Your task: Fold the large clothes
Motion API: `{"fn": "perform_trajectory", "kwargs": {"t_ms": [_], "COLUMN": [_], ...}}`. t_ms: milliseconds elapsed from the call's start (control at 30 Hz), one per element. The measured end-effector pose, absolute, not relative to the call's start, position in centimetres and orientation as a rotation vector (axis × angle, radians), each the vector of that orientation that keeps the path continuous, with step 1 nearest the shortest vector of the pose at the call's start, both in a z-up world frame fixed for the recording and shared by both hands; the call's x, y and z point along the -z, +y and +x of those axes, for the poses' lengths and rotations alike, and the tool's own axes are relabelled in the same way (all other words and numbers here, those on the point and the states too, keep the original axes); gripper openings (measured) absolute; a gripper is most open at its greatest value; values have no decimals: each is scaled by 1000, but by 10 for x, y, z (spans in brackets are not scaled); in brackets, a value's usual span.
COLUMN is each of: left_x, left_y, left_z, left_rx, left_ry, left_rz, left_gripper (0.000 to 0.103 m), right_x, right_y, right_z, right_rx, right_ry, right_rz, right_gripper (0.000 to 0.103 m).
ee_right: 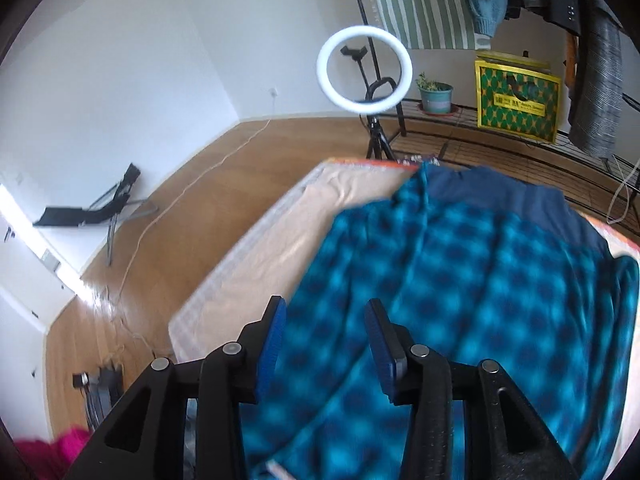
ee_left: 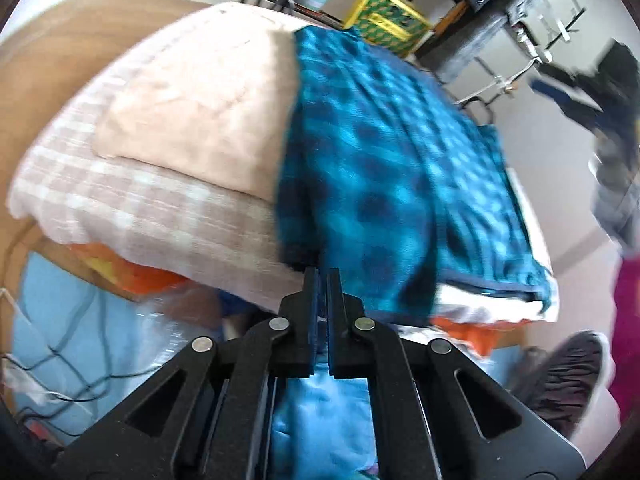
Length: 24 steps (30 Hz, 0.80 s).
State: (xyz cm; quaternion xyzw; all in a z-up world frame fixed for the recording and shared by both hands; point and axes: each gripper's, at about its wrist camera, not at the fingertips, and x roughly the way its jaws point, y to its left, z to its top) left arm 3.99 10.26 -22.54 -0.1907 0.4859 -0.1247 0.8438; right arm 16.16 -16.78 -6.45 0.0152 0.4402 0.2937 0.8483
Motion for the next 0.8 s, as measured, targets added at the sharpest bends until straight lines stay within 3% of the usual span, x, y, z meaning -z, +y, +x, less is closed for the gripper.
{"fn": "perform_trajectory", "kwargs": {"t_ms": [67,133,200,300,433,500,700,800], "left_x": [228,224,222,231,245,248,250,241], "left_y": [106,111,112,112,108,106,97,97], "left_z": [44,49,57,79,102,105,106,103], "left_rx": [255,241,237,247,242,253,303,348], "left_ry": [1046,1004,979,997,1031,1036,1038,999], "left_rz": [-424,-438,-424,-444,-474,-485,-483,-519], "left_gripper": [13,51,58,59,59,58,10,7], "right_x": [85,106,119,131,126,123,128,136], "right_y": [-171,-169,-167,-156,-143,-141,-131,-123], "right_z": [141,123,115,111,109,114,134,149], "right_rx": [-625,-634,-644,-669,-675,-678,-674,-653], "right_ry": [967,1004,1026,1044,1001,986,999,1029], "right_rz": [26,9,-3,-2,-30,-14,10,28], "right_gripper": [46,46,46,51,66,67,67,67]}}
